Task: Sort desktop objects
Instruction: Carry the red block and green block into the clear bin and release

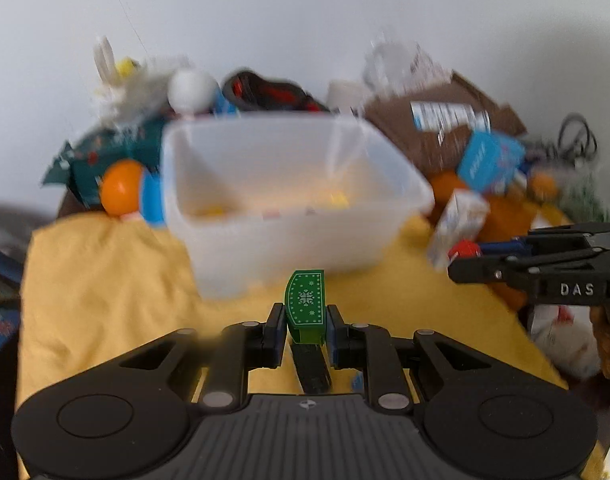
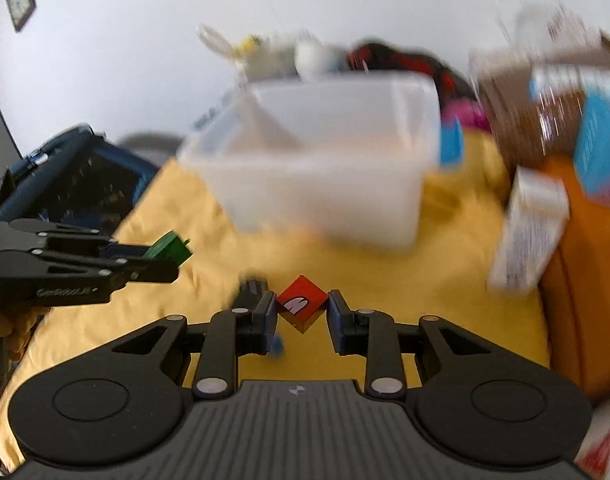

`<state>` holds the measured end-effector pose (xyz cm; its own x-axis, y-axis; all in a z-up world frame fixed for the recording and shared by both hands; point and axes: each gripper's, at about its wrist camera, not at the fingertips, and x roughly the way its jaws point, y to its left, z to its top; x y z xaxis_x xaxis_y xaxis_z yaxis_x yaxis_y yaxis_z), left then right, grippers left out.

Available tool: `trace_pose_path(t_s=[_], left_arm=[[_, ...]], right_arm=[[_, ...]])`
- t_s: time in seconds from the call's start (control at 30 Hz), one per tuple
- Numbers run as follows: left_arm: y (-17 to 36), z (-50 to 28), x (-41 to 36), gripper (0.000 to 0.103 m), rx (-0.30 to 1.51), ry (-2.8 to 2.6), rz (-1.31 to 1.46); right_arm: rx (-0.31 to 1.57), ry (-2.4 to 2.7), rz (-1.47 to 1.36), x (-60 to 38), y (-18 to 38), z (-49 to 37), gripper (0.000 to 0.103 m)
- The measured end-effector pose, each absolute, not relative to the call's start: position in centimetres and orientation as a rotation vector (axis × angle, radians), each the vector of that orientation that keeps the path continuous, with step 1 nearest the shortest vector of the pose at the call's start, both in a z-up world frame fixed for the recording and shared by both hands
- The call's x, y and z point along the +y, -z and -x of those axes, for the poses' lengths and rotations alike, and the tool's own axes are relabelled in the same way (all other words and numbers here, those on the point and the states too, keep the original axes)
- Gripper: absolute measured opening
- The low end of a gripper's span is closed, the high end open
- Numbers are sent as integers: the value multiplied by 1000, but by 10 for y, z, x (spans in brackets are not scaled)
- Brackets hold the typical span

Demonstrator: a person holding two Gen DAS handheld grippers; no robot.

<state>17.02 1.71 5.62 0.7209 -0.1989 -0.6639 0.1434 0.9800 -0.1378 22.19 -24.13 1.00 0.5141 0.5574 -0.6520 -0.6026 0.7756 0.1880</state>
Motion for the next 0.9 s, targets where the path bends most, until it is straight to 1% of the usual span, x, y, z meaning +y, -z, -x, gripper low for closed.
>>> trace_pose_path(t_s=[0.1,0.23,0.47,0.5,0.53,0.57,0.6,0.63,0.67,0.7,0.8,0.9], left_arm=[[-84,-186,30,23,726,170,92],[-114,-218,40,23,728,151,79],[-140,-266,43,23,761,131,66],[-143,-274,43,29,765,118,68],[-143,-280,45,43,775,111,78],[-144,-285,47,51,776,99,88],[-145,-288,48,63,768,84,92],[-145,-291,50,65,764,59,90],[-143,-292,50,65,768,45,86],[-141,-291,51,65,772,45,84],[-129,-282,54,65,783,64,67],[-110,-259,55,65,784,71,48]], right_arm=[[703,-708,68,-230,-46,-243,30],[684,-696,60,-219,-80,-273,30],[701,-650,80,-209,-110,-317,30],[705,-646,80,-206,-112,-322,30],[714,-639,87,-204,-112,-326,30],[722,-628,93,-202,-112,-332,32],[731,-615,90,-199,-112,-338,35],[741,-597,83,-200,-111,-343,51],[742,-576,85,-199,-110,-347,61],[727,-546,101,-199,-109,-349,75],[708,-525,149,-200,-106,-349,74],[700,-554,116,-211,-100,-338,73]])
